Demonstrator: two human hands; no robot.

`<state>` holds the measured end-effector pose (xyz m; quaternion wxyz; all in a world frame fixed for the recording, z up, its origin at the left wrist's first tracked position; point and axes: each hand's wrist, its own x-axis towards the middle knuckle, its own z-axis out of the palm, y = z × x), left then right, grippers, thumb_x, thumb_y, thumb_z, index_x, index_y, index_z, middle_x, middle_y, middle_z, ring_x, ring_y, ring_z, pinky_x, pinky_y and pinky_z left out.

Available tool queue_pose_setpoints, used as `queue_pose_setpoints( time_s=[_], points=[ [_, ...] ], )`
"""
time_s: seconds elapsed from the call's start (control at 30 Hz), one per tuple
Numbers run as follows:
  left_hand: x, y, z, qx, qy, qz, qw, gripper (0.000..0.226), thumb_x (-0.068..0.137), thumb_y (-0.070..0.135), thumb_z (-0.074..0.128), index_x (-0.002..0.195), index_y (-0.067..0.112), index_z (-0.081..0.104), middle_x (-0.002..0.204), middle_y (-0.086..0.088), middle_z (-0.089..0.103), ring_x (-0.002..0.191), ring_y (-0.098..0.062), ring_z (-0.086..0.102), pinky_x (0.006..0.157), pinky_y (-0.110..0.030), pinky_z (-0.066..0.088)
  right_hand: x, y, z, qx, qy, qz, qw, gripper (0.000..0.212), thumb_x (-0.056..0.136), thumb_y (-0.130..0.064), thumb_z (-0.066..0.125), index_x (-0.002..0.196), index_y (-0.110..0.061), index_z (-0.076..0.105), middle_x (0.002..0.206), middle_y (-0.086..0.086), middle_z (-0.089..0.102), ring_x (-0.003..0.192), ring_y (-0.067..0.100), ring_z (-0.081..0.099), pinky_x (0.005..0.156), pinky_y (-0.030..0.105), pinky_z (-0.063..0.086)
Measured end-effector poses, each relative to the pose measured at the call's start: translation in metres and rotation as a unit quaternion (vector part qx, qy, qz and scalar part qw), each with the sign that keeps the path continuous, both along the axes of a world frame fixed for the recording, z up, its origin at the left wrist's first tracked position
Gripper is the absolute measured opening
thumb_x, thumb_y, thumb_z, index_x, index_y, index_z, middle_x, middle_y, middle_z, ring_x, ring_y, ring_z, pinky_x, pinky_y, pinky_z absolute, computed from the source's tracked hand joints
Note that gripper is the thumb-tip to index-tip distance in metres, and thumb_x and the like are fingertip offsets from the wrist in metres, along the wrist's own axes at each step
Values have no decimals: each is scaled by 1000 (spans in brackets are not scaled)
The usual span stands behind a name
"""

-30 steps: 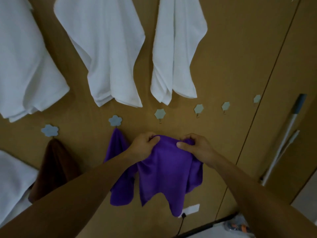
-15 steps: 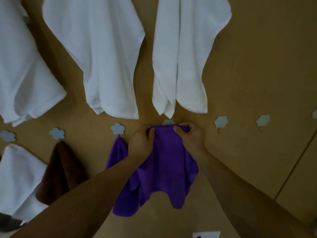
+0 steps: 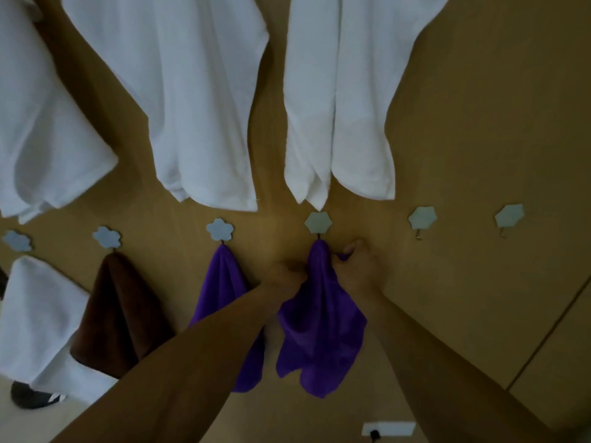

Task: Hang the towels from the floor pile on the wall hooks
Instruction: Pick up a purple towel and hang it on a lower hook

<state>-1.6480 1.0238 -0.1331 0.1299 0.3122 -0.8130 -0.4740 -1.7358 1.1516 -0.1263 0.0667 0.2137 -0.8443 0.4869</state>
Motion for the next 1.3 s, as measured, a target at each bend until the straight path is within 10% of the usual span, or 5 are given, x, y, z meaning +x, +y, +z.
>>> queue_pose_setpoints(
  time_s=[0.23, 0.37, 0.7, 0.83, 1.3],
  points=[
    [13, -3, -23, -253, -104, -47, 961, 24, 91, 38, 50, 96, 18, 62, 94, -2, 67, 89, -22, 60, 70, -27, 41, 8, 28, -34, 226, -23, -28, 974, 28, 94, -32, 53, 114, -16, 65, 112, 9, 67, 103, 28, 62, 89, 39, 51],
    [17, 9, -18, -299, 46, 84, 949, 41, 85, 41, 53, 118, 16, 52, 113, -5, 58, 107, -26, 53, 90, -46, 42, 17, 27, -30, 2, 71, -39, 997, 40, 95, -34, 55, 129, -12, 54, 128, 8, 55, 116, 25, 52, 100, 41, 43],
    [9, 28, -45, -155, 139, -118, 971, 43, 87, 17, 63, 125, 9, 45, 104, 2, 58, 93, -9, 56, 83, -20, 38, 30, 15, -49, 64, 108, 105, 987, 66, 83, -11, 66, 144, -9, 39, 131, 8, 57, 117, 21, 55, 104, 15, 32],
    [13, 36, -53, -167, 159, -79, 970, 32, 78, 1, 71, 106, -6, 57, 74, 17, 44, 62, 2, 42, 65, 1, 32, 23, 22, -56, 97, 33, 139, 985, 46, 85, -5, 58, 130, -6, 52, 119, 13, 63, 110, 28, 59, 98, 36, 43],
    [27, 24, -95, -91, -51, -49, 993, 32, 86, 1, 52, 118, -5, 56, 113, -23, 62, 108, -38, 58, 94, -40, 46, 46, 36, -86, 156, -119, 115, 974, 51, 77, -12, 59, 126, -11, 47, 115, 13, 64, 106, 35, 61, 87, 42, 50]
  ],
)
